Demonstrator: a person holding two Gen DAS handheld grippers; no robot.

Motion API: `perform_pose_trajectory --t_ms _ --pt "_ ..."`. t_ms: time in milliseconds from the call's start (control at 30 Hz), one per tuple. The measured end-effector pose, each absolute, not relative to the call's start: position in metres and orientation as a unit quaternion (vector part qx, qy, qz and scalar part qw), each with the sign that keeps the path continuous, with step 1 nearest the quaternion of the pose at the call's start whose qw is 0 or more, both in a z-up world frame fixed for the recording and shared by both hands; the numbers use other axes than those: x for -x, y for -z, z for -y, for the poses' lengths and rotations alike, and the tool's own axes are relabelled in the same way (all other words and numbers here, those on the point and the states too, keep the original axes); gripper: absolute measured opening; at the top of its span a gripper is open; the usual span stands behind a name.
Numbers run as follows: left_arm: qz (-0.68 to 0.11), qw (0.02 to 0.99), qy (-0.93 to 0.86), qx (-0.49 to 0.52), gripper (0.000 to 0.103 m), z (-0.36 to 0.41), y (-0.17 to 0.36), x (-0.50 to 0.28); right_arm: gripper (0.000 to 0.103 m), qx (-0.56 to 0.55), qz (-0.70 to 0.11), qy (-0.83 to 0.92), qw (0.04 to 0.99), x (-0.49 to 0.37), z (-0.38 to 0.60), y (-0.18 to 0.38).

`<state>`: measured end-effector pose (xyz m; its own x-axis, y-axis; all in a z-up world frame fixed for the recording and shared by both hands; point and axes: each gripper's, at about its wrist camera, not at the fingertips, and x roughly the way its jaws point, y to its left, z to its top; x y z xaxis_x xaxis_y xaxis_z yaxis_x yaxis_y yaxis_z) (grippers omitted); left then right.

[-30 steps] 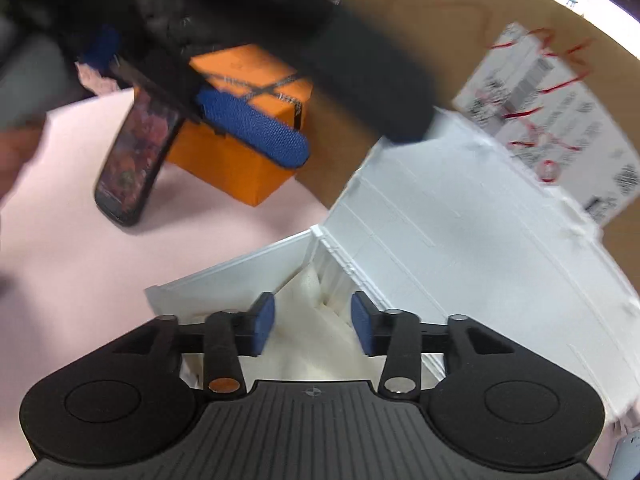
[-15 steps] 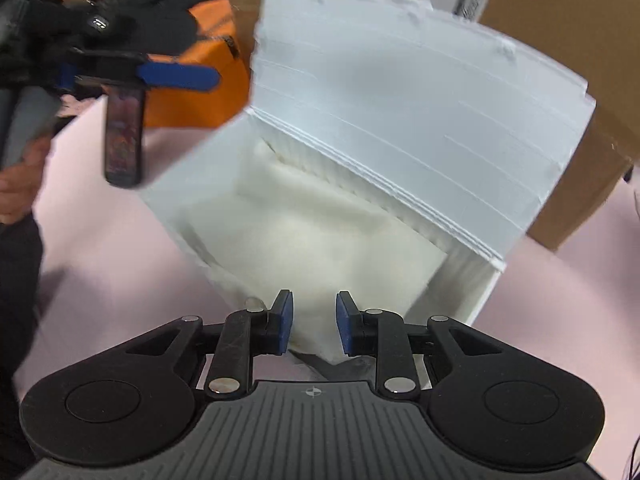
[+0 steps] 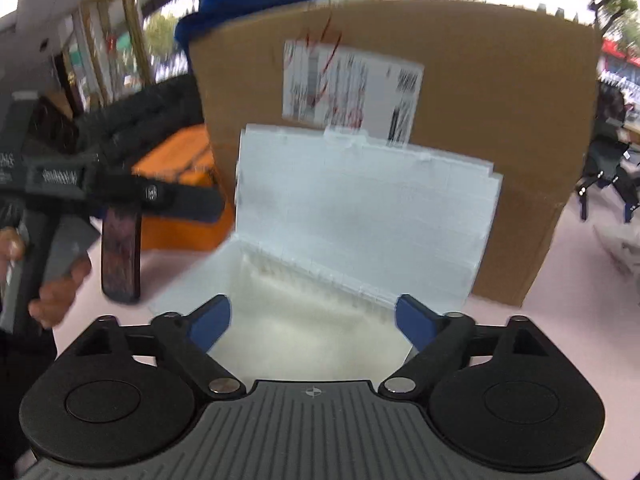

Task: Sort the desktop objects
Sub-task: 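Push the white box lid down shut with the right gripper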

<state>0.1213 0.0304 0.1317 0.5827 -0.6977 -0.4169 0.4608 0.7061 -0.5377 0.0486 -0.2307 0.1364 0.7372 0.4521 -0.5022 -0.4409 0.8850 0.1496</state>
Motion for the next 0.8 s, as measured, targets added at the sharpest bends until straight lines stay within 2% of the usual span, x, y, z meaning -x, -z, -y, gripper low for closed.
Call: perform_pose_trajectory --t_ms 33,133,233,400,500,567,667,767,800 --pt "-0.305 0.872 0.331 0.193 0.103 -0.031 -0.130 -0.121 0.103 -0.032 -0.229 -0.224 0.947 -0.040 0.238 -0.137" --pt "-0.298 0.876 0.320 0.204 0.103 -0.034 -0.125 -0.126 0.103 -0.092 -0.112 -0.154 0.977 -0.020 0.260 -0.127" --pt "-0.280 0.883 0.310 0.216 0.103 -0.038 -0.118 -0.130 0.103 -0.102 -0.067 -0.127 0.984 -0.020 0.269 -0.113" --pt "-0.229 0.905 0.286 0.217 0.103 -0.044 -0.099 -0.136 0.103 -0.066 -0.079 -0.167 0.981 -0.037 0.264 -0.096" --pt "-0.246 0.892 0.296 0.236 0.103 -0.049 -0.086 -0.148 0.103 -0.055 -0.108 -0.182 0.976 -0.053 0.264 -0.091" --pt "-0.258 0.881 0.307 0.250 0.103 -0.052 -0.078 -0.156 0.103 -0.085 -0.109 -0.213 0.967 -0.058 0.274 -0.094" --pt "-0.258 0.877 0.317 0.251 0.103 -0.052 -0.075 -0.159 0.103 -0.062 -0.113 -0.211 0.969 -0.059 0.273 -0.096" --pt "-0.240 0.882 0.330 0.237 0.103 -0.047 -0.077 -0.157 0.094 -0.058 -0.123 -0.217 0.967 -0.067 0.272 -0.091" --pt "-0.236 0.883 0.336 0.228 0.103 -0.045 -0.077 -0.155 0.086 -0.064 -0.128 -0.221 0.965 -0.070 0.273 -0.088"
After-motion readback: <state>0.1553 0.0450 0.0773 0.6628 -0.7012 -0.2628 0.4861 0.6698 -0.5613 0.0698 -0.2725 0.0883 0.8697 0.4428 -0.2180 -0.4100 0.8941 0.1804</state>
